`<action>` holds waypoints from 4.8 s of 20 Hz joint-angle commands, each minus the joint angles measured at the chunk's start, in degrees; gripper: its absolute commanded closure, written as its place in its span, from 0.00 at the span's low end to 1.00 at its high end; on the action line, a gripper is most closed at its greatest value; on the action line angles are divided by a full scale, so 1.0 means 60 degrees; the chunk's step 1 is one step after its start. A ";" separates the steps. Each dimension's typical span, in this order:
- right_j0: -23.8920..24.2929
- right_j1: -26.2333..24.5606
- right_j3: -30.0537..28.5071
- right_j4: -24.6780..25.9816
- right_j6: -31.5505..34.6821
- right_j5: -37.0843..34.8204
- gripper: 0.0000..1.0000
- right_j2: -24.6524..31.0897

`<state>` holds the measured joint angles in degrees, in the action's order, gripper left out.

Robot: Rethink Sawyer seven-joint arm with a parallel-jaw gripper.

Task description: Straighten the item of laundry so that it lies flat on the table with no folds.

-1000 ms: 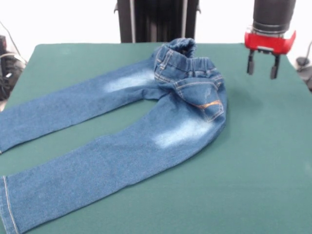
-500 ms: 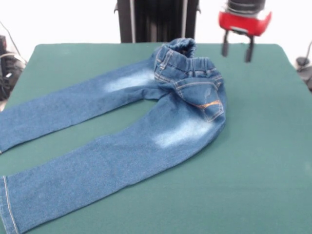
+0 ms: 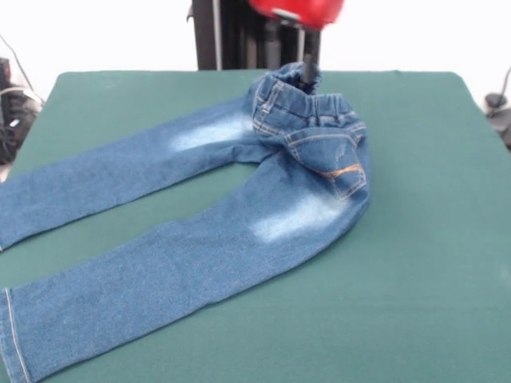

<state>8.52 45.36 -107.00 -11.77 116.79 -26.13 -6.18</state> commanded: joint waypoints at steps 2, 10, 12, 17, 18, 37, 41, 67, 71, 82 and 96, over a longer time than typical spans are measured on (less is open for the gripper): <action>0.0539 -0.0475 0.0699 0.0849 -0.0491 -0.0483 0.00 0.0969; 0.1245 -0.0899 0.0808 0.1585 -0.0612 0.0020 0.00 0.1379; 0.1430 -0.1191 0.0851 0.1786 -0.0635 0.0315 0.00 0.1515; 0.1914 -0.2149 0.0903 0.2305 -0.0518 0.1501 0.00 0.1995; 0.2020 -0.2337 0.0928 0.2379 -0.0501 0.1681 0.00 0.2131; 0.1688 -0.2600 0.0356 0.2644 0.0944 0.2346 0.00 0.2589; 0.1639 -0.2543 0.0329 0.2587 0.0954 0.2279 0.00 0.2642; 0.1650 -0.3308 -0.0386 0.2972 0.1134 0.3606 0.00 0.2470; 0.1660 -0.3628 -0.0398 0.3086 0.1105 0.3927 0.00 0.2369; 0.1792 -0.3940 -0.1065 0.3478 0.1316 0.4866 0.00 0.2150; 0.1122 -0.1976 -0.3020 0.3688 0.1241 0.4885 0.00 0.1450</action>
<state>18.08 32.27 -117.23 8.42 116.79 5.02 1.63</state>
